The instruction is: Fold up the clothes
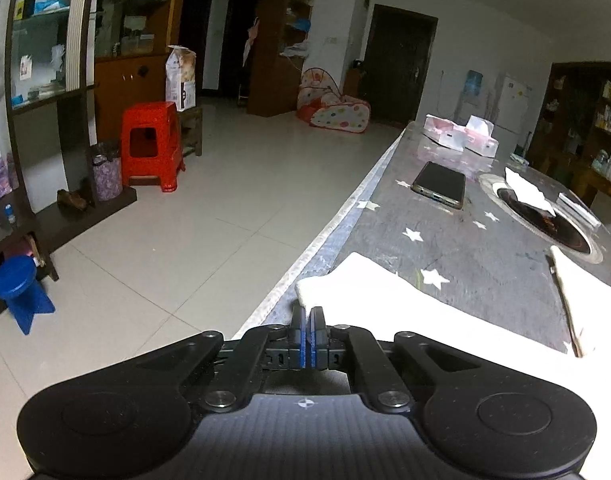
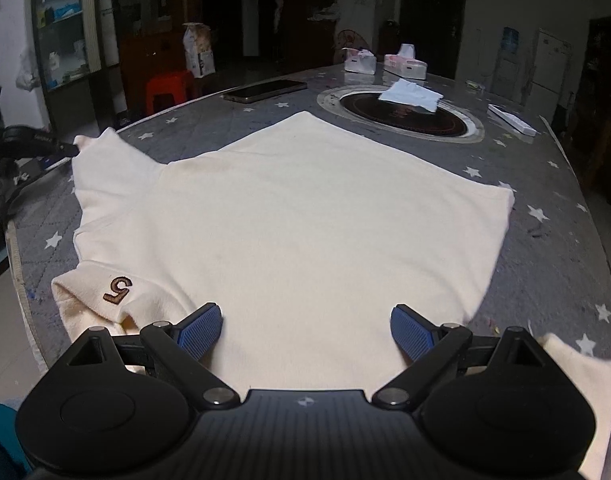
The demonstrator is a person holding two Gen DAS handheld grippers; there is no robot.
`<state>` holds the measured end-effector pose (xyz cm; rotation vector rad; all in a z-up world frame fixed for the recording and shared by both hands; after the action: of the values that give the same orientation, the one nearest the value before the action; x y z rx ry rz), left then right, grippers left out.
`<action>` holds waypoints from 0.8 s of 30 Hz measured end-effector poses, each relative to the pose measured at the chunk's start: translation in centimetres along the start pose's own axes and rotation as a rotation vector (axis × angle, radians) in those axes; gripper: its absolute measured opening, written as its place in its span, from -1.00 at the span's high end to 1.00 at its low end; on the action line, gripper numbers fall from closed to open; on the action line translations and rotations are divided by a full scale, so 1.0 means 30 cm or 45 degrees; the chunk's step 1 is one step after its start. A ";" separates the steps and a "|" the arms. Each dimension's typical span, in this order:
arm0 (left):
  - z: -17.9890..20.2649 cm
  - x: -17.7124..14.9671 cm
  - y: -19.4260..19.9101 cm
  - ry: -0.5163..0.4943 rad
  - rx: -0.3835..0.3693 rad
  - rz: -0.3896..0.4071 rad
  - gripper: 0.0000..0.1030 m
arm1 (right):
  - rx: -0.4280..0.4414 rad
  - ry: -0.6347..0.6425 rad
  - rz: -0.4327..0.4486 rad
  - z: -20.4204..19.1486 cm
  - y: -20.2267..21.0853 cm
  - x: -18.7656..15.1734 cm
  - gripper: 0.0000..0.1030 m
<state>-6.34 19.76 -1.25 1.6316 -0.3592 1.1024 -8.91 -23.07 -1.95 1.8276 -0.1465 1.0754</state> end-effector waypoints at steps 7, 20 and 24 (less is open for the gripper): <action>0.032 0.003 -0.012 -0.039 -0.003 -0.008 0.95 | -0.102 -0.195 0.134 0.072 0.164 -0.064 -0.79; 0.028 0.000 -0.006 -0.018 0.086 -0.009 0.95 | -0.057 -0.369 0.204 0.150 0.221 -0.127 -0.70; -0.006 -0.009 0.007 0.011 0.125 -0.017 0.95 | -0.018 -0.328 0.246 0.111 0.217 -0.101 -0.70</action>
<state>-6.73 19.76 -1.35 1.7124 -0.2916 1.1320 -12.11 -30.10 -0.16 1.9638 -0.4910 0.9615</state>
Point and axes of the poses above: each gripper's, at about its wrist camera, not at the fingertips, and y roughly against the way its jaws point, z to its right, x to its top, the point moved 4 cm from there along -y, roughly the way its jaws point, and after that the axes turned 12 degrees about x, right-handed, at the moved point
